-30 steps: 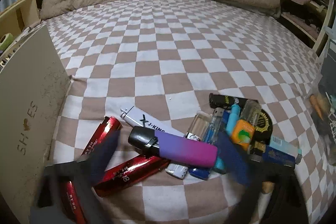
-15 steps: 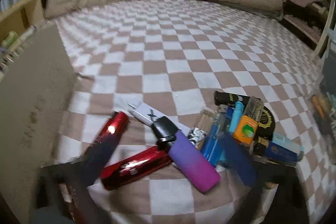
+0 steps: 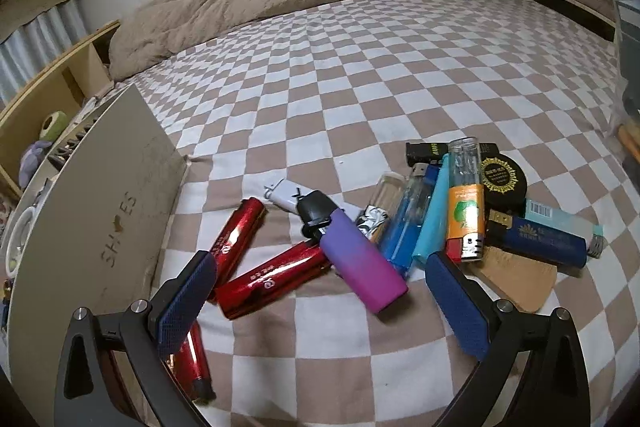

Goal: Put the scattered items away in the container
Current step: 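Lift the blue lighter with the left tool while the right tool reaches toward the red lighters, then close the right tool on the purple-pink gradient lighter, then carry the blue lighter and purple-pink lighter over the SHOES box with both tools, then open the left tool to drop the blue lighter into the box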

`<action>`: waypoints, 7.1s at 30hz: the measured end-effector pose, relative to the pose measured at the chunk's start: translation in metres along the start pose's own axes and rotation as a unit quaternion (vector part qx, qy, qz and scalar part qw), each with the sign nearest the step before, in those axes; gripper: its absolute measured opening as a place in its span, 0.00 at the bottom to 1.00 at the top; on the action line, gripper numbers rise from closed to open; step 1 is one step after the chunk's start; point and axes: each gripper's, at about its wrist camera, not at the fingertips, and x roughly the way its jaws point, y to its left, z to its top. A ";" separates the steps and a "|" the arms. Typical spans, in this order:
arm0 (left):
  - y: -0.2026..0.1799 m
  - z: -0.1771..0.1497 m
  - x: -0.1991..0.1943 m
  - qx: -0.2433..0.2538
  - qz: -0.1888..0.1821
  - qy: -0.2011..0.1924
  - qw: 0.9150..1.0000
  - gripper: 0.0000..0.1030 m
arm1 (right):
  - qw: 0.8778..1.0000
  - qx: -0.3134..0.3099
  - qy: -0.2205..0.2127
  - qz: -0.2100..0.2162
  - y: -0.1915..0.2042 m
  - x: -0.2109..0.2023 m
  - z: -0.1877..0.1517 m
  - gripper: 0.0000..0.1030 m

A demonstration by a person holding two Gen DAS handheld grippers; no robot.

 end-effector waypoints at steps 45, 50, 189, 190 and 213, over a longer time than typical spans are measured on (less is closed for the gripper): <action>-0.004 -0.003 -0.001 0.001 -0.008 0.004 1.000 0.81 | 0.984 -0.159 0.047 0.072 0.024 0.039 0.023 1.00; -0.007 -0.003 -0.002 0.005 -0.007 0.003 1.000 0.81 | 0.979 -0.185 0.035 0.078 0.033 0.025 0.011 1.00; -0.154 0.112 0.121 0.255 -0.074 0.133 0.955 1.00 | 0.961 -0.183 -0.128 0.163 0.169 -0.127 -0.018 0.83; -0.156 0.108 0.122 0.257 -0.076 0.137 0.954 1.00 | 0.961 -0.183 -0.128 0.163 0.169 -0.127 -0.017 0.83; -0.167 0.087 0.132 0.258 -0.100 0.154 0.949 1.00 | 0.962 -0.182 -0.123 0.162 0.168 -0.126 -0.019 0.83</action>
